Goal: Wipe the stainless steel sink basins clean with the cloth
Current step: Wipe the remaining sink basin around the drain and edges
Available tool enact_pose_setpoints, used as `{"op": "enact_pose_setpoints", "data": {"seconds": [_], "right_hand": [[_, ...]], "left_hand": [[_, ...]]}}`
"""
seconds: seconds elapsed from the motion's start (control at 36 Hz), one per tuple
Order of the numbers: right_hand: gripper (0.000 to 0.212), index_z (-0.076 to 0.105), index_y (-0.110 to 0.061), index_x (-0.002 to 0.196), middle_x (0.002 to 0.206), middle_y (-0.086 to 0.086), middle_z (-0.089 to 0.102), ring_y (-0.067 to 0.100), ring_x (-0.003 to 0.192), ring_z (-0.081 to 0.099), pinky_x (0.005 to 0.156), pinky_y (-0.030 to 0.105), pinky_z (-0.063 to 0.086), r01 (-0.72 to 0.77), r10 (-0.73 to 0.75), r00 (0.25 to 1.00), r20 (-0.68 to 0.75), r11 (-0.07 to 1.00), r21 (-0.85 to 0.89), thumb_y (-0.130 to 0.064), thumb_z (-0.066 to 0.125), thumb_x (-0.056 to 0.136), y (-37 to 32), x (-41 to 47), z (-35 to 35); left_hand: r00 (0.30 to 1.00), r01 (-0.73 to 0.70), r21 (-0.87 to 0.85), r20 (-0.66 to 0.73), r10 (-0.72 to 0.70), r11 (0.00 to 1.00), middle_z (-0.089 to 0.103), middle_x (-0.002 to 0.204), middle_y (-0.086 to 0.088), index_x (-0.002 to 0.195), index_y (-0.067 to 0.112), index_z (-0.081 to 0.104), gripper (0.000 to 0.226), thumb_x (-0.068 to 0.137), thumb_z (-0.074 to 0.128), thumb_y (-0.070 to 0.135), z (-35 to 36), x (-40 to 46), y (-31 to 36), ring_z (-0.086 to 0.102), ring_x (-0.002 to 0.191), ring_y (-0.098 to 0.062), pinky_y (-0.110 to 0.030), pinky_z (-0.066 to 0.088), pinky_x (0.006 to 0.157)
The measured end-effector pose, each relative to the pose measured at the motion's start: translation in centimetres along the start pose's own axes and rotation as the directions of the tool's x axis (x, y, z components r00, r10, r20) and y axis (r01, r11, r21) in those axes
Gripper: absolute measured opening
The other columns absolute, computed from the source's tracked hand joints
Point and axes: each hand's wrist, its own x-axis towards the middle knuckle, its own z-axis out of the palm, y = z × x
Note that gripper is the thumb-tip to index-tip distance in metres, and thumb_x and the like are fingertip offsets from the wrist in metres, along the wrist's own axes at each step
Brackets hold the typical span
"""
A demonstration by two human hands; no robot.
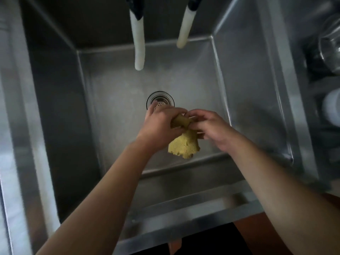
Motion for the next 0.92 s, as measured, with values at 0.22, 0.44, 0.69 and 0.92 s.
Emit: {"op": "enact_pose_setpoints", "data": {"seconds": [0.22, 0.44, 0.69, 0.92], "right_hand": [[0.043, 0.065, -0.016, 0.116, 0.104, 0.009, 0.072, 0.019, 0.092, 0.068, 0.075, 0.028, 0.053, 0.045, -0.027, 0.99, 0.14, 0.991, -0.123, -0.01, 0.08, 0.076, 1.6, 0.2, -5.7], [0.012, 0.072, -0.033, 0.09, 0.08, -0.013, 0.068, 0.012, 0.082, 0.063, 0.08, 0.033, 0.049, 0.312, -0.219, 0.95, 0.222, 0.69, -0.653, -0.024, 0.067, 0.084, -1.1, 0.2, -12.3], [0.015, 0.068, -0.029, 0.089, 0.084, -0.007, 0.068, 0.02, 0.085, 0.062, 0.092, 0.043, 0.043, 0.384, -0.204, 0.921, 0.331, 0.349, -0.855, -0.023, 0.058, 0.08, -8.0, 1.3, -15.8], [0.032, 0.06, -0.036, 0.113, 0.108, -0.008, 0.067, 0.02, 0.099, 0.062, 0.092, 0.041, 0.049, 0.418, -0.407, 0.883, 0.233, 0.459, -0.784, -0.036, 0.069, 0.082, -9.0, 3.9, -15.8]], "left_hand": [[0.927, 0.367, -0.307, 0.035, -0.375, 0.878, 0.058, 0.069, 0.007, 0.082, 0.019, 0.071, 0.02, 0.071, 0.086, 0.025, 0.2, 2.6, 3.8, 0.05, 0.061, -0.006, -0.017, 0.041, 0.055], [0.885, 0.439, -0.402, 0.041, -0.463, 0.804, 0.067, 0.095, 0.0, 0.096, 0.039, 0.069, 0.039, 0.068, 0.088, 0.019, 1.7, 3.3, 7.7, 0.063, 0.08, -0.008, -0.034, 0.056, 0.076], [0.934, 0.355, -0.079, 0.067, -0.351, 0.931, 0.064, 0.074, 0.012, 0.095, 0.035, 0.072, 0.024, 0.074, 0.082, 0.027, 3.3, 8.2, 11.6, 0.056, 0.068, -0.004, -0.016, 0.04, 0.06], [0.861, 0.5, -0.433, 0.155, -0.485, 0.75, 0.074, 0.085, 0.004, 0.09, 0.04, 0.076, 0.019, 0.084, 0.075, 0.022, 4.2, 10.8, 9.5, 0.068, 0.084, -0.015, -0.031, 0.055, 0.079]]}}
